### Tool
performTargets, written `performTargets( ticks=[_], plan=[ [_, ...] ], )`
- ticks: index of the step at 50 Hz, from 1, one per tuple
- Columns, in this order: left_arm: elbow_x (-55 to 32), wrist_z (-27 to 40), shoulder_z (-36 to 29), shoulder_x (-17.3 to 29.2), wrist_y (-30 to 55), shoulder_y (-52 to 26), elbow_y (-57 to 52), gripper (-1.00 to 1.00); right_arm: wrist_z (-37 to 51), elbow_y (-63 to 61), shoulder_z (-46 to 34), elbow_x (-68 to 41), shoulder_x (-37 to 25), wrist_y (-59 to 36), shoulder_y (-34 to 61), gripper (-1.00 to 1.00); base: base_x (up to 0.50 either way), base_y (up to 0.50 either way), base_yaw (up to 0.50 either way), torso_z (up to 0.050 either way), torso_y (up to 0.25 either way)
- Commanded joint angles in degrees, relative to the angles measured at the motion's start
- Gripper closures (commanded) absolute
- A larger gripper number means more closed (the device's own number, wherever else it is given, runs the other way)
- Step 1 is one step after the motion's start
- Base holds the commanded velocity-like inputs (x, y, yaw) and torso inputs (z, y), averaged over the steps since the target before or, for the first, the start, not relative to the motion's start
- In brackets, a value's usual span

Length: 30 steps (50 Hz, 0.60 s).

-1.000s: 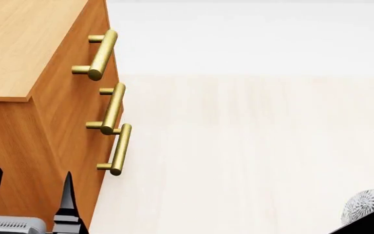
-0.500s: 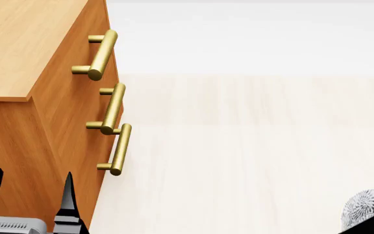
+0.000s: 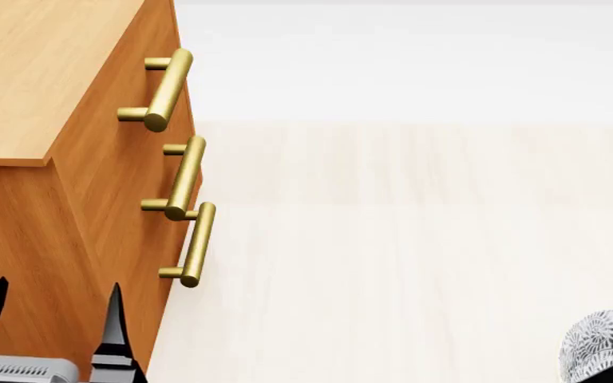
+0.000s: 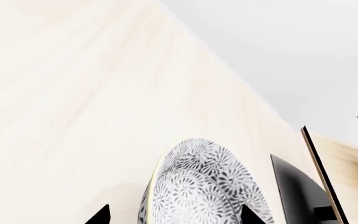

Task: Close the top drawer of the cabinet and put the bowl on top of it.

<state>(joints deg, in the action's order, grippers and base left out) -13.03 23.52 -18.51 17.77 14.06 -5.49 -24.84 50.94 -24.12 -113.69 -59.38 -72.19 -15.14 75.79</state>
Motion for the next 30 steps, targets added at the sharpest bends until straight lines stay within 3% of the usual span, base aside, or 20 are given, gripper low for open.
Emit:
performTargets(
  ticks=[1, 30],
  plan=[
    [-0.1, 0.1, -0.3, 0.1, -0.2, -0.1, 0.3, -1.0, -0.1, 1.2, 0.0, 0.1, 0.4, 1.3, -1.1, -1.0, 0.0, 0.0, 0.0, 0.0, 0.0],
    [-0.6, 0.5, -0.6, 0.5, -0.3, -0.4, 0.3, -1.0, -0.6, 3.0, 0.2, 0.2, 0.6, 3.3, -2.9, -1.0, 0.0, 0.0, 0.0, 0.0, 0.0]
  ],
)
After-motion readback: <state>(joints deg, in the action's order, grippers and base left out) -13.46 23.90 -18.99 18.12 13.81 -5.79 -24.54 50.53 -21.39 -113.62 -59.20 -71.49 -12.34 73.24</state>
